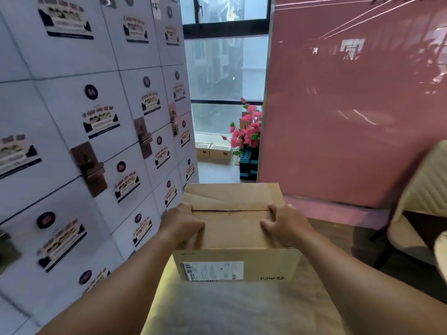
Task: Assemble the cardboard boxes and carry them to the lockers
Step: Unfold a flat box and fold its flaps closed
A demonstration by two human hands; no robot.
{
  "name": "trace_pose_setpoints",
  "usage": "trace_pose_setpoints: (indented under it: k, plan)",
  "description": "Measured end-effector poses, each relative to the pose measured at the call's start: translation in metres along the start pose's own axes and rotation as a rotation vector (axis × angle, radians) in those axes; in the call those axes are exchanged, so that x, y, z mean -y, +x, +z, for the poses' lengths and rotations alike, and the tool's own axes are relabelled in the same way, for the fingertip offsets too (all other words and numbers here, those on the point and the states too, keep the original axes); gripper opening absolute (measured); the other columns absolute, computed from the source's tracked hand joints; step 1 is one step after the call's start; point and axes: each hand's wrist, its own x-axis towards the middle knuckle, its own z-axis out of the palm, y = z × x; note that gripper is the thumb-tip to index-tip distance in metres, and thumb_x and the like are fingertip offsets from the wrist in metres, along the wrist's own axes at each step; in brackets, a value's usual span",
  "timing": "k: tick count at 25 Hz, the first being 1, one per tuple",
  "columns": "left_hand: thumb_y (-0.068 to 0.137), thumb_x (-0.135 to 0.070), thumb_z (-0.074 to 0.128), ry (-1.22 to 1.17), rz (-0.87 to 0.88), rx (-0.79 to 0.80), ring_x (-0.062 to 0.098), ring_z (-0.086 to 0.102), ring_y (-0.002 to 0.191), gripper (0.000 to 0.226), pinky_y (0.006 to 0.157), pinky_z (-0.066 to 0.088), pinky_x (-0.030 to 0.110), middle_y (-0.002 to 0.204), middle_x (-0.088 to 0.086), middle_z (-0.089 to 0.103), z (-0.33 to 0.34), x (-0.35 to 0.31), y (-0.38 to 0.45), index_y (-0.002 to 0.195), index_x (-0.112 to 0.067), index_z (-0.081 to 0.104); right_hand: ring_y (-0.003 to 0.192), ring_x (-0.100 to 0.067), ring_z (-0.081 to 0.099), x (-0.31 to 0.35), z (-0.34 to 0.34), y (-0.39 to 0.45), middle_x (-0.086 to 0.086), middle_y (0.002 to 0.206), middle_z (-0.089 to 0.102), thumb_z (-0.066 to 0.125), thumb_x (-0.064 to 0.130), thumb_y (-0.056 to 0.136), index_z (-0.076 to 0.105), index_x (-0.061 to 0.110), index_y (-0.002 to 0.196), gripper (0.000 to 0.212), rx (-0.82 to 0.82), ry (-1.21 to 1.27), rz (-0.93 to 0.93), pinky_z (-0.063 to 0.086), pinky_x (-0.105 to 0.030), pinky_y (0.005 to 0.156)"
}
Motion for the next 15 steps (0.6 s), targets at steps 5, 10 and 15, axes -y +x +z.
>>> trace_pose_setpoints:
  k: [5, 10, 15]
  plan:
    - [0.074, -0.039, 0.069, -0.046, 0.007, 0.011, 0.012, 0.063, 0.077, 0.024, 0.07, 0.056, 0.03, 0.085, -0.006, 0.067, -0.006, -0.002, 0.189, 0.094, -0.027, 0.064, 0.111, -0.031, 0.059, 0.032, -0.009, 0.185, -0.015, 0.13, 0.053, 0.062, 0.053, 0.091, 0.053, 0.027, 0.142, 0.058, -0.01, -0.007, 0.015, 0.043, -0.034, 0.086]
    - [0.075, -0.039, 0.069, -0.014, 0.027, 0.014, 0.013, 0.062, 0.079, 0.024, 0.067, 0.052, 0.027, 0.088, -0.004, 0.066, -0.005, -0.02, 0.355, 0.096, -0.027, 0.064, 0.117, -0.031, 0.058, 0.042, -0.021, 0.347, -0.013, 0.132, 0.056, 0.063, 0.057, 0.088, 0.05, 0.029, 0.146, 0.065, -0.017, -0.016, 0.044, 0.047, -0.037, 0.094]
    - [0.07, -0.04, 0.07, 0.068, -0.009, 0.008, 0.016, 0.058, 0.075, 0.024, 0.054, 0.036, 0.025, 0.084, 0.0, 0.064, 0.016, -0.036, 0.532, 0.082, -0.021, 0.063, 0.119, -0.029, 0.057, 0.037, -0.023, 0.532, -0.011, 0.132, 0.06, 0.066, 0.057, 0.087, 0.057, 0.028, 0.14, 0.062, 0.001, -0.005, 0.02, 0.047, -0.036, 0.097]
